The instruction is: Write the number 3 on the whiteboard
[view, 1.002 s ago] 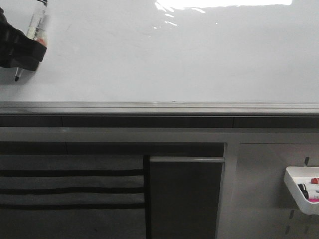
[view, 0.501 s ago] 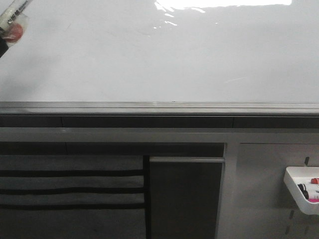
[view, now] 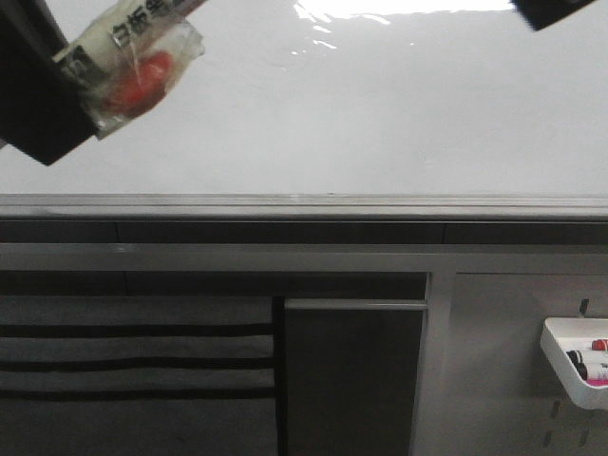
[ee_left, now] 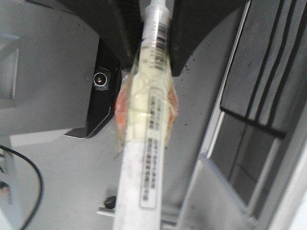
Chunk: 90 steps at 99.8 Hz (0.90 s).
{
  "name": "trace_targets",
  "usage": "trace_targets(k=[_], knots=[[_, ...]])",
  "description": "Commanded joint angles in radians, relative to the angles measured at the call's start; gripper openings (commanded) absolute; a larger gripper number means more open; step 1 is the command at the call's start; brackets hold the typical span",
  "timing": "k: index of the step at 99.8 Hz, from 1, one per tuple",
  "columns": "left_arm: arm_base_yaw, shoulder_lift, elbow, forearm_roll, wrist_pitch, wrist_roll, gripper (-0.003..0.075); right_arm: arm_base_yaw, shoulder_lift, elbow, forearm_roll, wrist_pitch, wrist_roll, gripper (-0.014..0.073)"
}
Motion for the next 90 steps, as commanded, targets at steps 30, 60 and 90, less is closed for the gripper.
trace_targets(k=[30,60,90], knots=[[-0.075,-0.023,-0.035,-0.03,-0.018,0.014,-0.0018,0.283,0.236,-0.233,0.011,-0.095,-0.053,0.047],[-0.075,-0.023,-0.035,-0.028,-0.018,0.014,-0.0018,0.315,0.304,-0.271,-0.007,-0.106,-0.053,0.0339],[-0.075,-0.023,-0.035,-0.027,-0.021,0.014,-0.0018,0.315,0.304,-0.271,-0.007,-0.089,-0.053,0.0071]])
